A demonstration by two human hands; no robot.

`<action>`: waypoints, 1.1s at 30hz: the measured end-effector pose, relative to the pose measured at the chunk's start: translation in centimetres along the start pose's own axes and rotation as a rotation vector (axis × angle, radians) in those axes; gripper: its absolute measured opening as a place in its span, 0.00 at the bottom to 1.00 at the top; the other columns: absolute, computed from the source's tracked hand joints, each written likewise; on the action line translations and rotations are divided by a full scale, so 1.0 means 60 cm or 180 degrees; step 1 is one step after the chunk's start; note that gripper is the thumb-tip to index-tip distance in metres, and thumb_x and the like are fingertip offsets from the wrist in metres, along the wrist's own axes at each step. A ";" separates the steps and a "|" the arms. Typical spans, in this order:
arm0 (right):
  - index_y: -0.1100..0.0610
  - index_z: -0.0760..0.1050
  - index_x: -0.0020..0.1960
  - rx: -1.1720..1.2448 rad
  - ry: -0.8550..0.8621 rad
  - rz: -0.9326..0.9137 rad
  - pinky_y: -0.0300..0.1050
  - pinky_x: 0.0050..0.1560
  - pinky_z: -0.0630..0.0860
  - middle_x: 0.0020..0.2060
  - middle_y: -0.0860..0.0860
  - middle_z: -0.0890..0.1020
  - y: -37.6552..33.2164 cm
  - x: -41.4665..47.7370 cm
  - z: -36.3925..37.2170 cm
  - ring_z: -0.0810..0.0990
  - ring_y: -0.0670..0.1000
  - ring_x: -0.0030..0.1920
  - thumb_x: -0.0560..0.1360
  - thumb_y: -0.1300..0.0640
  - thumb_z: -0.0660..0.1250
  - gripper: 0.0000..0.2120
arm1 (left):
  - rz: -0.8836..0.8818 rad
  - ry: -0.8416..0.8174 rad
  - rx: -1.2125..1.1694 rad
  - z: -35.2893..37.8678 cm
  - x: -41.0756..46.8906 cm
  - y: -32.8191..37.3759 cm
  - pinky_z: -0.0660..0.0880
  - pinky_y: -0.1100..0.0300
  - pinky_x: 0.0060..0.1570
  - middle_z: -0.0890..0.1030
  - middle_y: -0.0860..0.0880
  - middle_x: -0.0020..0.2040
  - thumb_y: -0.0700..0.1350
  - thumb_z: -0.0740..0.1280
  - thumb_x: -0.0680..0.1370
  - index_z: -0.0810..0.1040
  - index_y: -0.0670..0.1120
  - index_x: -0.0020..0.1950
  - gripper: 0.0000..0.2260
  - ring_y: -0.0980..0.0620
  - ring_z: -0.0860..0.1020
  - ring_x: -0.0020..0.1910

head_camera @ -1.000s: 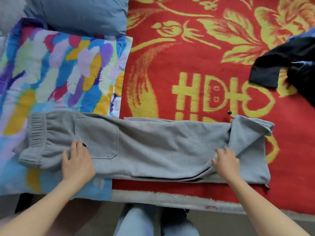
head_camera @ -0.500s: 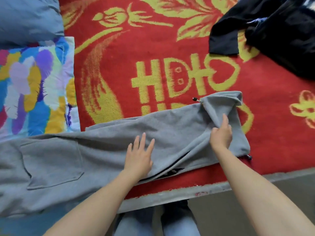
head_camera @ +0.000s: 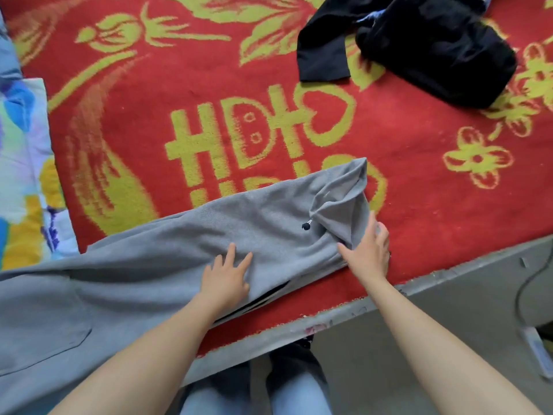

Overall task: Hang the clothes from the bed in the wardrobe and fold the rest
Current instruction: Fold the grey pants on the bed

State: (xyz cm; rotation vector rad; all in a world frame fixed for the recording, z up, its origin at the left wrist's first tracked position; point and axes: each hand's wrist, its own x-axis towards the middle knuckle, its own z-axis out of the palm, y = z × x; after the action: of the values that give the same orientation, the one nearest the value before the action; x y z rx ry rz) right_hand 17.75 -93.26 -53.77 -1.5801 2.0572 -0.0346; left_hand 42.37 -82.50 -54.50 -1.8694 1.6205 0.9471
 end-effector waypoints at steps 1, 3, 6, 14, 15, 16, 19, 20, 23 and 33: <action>0.52 0.45 0.77 -0.0453 -0.0062 -0.0377 0.54 0.65 0.64 0.74 0.59 0.54 -0.009 -0.001 0.003 0.59 0.60 0.71 0.71 0.48 0.71 0.46 | -0.0003 -0.0014 -0.0017 -0.002 0.001 0.002 0.60 0.50 0.67 0.39 0.44 0.77 0.50 0.55 0.79 0.46 0.57 0.77 0.28 0.42 0.54 0.73; 0.53 0.44 0.77 -0.0857 -0.0213 -0.0628 0.54 0.65 0.65 0.73 0.59 0.56 -0.027 0.004 0.014 0.60 0.59 0.71 0.72 0.47 0.69 0.44 | -0.0002 -0.0040 -0.0054 -0.007 0.003 0.005 0.61 0.51 0.65 0.39 0.44 0.77 0.50 0.54 0.79 0.47 0.57 0.77 0.27 0.43 0.58 0.71; 0.56 0.58 0.73 -0.0789 -0.0193 -0.0447 0.53 0.55 0.70 0.64 0.58 0.70 -0.054 0.026 0.024 0.70 0.59 0.63 0.77 0.51 0.63 0.28 | 0.0111 0.0111 0.0026 -0.012 0.000 0.014 0.66 0.53 0.60 0.39 0.44 0.77 0.53 0.55 0.80 0.51 0.57 0.76 0.25 0.44 0.62 0.68; 0.66 0.72 0.60 0.3655 0.0578 0.2379 0.53 0.46 0.75 0.53 0.61 0.77 0.001 0.052 -0.004 0.77 0.59 0.48 0.81 0.59 0.54 0.14 | 0.0391 0.0547 0.0226 0.029 -0.050 0.047 0.55 0.65 0.22 0.73 0.46 0.30 0.40 0.82 0.41 0.76 0.44 0.34 0.26 0.48 0.73 0.25; 0.65 0.70 0.63 0.3725 0.0300 0.2474 0.52 0.44 0.75 0.54 0.59 0.76 0.014 0.050 -0.005 0.77 0.57 0.47 0.80 0.61 0.54 0.14 | 0.0443 0.0693 0.0170 0.032 -0.047 0.046 0.51 0.67 0.21 0.71 0.48 0.25 0.36 0.79 0.36 0.74 0.44 0.29 0.26 0.49 0.69 0.21; 0.64 0.69 0.64 0.3676 0.0088 0.2519 0.51 0.45 0.74 0.54 0.59 0.75 0.026 0.051 -0.007 0.77 0.57 0.50 0.80 0.62 0.54 0.14 | 0.0511 0.0769 0.0197 0.034 -0.044 0.046 0.47 0.67 0.22 0.69 0.49 0.24 0.34 0.78 0.35 0.74 0.45 0.29 0.26 0.50 0.66 0.20; 0.63 0.69 0.63 0.3382 -0.0071 0.2463 0.50 0.48 0.73 0.56 0.59 0.77 0.047 0.059 -0.008 0.77 0.60 0.56 0.79 0.62 0.56 0.14 | 0.0849 0.0885 0.0358 0.030 -0.051 0.043 0.39 0.66 0.26 0.69 0.50 0.24 0.35 0.76 0.38 0.70 0.47 0.35 0.29 0.50 0.67 0.20; 0.63 0.70 0.62 0.3246 0.0037 0.2456 0.52 0.48 0.74 0.54 0.58 0.78 0.047 0.061 -0.005 0.78 0.61 0.54 0.79 0.62 0.56 0.13 | 0.0945 0.0828 0.0384 0.028 -0.053 0.038 0.38 0.65 0.27 0.69 0.51 0.25 0.35 0.76 0.40 0.66 0.48 0.38 0.32 0.50 0.68 0.20; 0.65 0.72 0.60 0.2512 0.0533 0.2364 0.56 0.52 0.76 0.54 0.60 0.78 0.037 0.063 0.001 0.77 0.62 0.53 0.77 0.53 0.59 0.18 | 0.1099 0.0693 0.0470 0.019 -0.057 0.027 0.41 0.64 0.24 0.70 0.51 0.27 0.38 0.77 0.45 0.62 0.48 0.41 0.32 0.51 0.69 0.22; 0.66 0.67 0.64 0.3505 0.0523 0.2544 0.48 0.45 0.77 0.58 0.59 0.77 0.012 0.092 -0.037 0.76 0.53 0.46 0.67 0.74 0.68 0.26 | 0.0525 0.0142 0.0349 0.044 -0.052 0.024 0.60 0.58 0.43 0.67 0.48 0.58 0.49 0.57 0.78 0.55 0.54 0.73 0.24 0.48 0.68 0.55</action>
State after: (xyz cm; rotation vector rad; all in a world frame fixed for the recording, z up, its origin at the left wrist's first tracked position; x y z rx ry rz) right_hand 15.26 -98.68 -54.31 -0.0836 2.0272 -0.8462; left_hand 40.30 -78.76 -53.69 -1.7161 1.8380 0.8691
